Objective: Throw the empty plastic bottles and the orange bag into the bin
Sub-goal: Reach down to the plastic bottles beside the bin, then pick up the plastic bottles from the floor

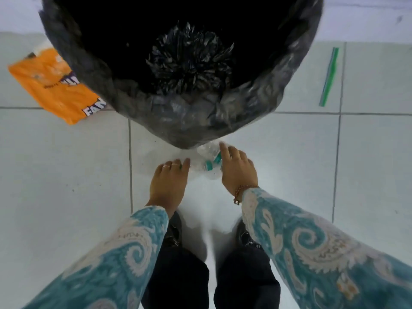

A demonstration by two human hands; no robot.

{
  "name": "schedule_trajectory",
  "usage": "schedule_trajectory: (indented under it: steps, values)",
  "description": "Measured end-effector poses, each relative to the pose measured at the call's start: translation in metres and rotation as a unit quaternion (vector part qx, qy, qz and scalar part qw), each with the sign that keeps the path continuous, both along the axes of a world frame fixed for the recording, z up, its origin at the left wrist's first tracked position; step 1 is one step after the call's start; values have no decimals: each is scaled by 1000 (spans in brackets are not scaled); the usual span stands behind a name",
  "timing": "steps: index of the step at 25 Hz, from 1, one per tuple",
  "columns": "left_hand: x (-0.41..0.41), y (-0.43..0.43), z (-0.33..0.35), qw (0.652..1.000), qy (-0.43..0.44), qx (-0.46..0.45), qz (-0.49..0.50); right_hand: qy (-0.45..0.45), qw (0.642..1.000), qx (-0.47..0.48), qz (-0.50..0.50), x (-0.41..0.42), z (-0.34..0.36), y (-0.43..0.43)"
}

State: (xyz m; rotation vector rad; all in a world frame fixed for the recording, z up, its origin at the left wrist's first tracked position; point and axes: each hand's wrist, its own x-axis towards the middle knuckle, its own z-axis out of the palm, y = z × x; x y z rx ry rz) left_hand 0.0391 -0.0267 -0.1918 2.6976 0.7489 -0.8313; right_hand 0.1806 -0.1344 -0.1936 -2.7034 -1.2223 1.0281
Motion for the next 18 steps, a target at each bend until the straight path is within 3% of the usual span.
schedule_trajectory:
  steps: [4, 7, 10, 14, 18]
  values:
    - [8, -23, 92, 983, 39, -104, 146, 81, 986, -80, -125, 1, 76, -35]
    - [50, -37, 162, 908, 43, -226, 350, 123, 947, -84, -286, 26, 137, -37]
    - [120, -45, 196, 825, -17, -287, 487, 123, 909, -25, -398, 88, 181, -20]
    - [238, -47, 177, 753, -48, -315, 575, 80, 915, -20, -395, 195, 174, -2]
    - [339, -54, 132, 737, -44, -333, 587, 89, 926, 10, -367, 279, 126, 4]
